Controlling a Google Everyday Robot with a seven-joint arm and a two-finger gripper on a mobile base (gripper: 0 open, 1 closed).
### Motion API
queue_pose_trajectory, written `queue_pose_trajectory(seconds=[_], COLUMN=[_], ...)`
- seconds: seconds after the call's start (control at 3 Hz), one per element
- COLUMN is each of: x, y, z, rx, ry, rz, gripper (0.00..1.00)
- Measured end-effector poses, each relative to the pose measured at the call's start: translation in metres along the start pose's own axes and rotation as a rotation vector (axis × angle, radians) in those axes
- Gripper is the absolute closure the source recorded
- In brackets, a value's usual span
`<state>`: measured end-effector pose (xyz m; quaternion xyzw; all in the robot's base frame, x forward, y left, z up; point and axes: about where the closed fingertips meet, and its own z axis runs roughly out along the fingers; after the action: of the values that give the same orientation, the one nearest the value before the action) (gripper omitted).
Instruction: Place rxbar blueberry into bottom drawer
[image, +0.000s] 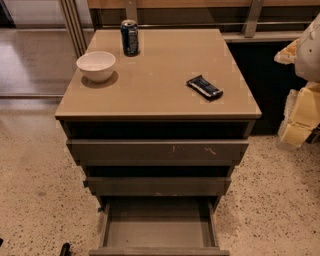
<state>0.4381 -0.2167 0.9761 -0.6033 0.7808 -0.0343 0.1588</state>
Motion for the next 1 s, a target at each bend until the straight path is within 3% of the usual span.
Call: queue_pose_trajectory(seconds=[0.67, 1.0], x=[-0.001, -0.010], y=[-0.004, -0.038], z=[0.001, 0.019], rx=[0.013, 0.068], ry=[-0.013, -0.121], rz=[0.010, 0.121], gripper=[0.10, 0.41])
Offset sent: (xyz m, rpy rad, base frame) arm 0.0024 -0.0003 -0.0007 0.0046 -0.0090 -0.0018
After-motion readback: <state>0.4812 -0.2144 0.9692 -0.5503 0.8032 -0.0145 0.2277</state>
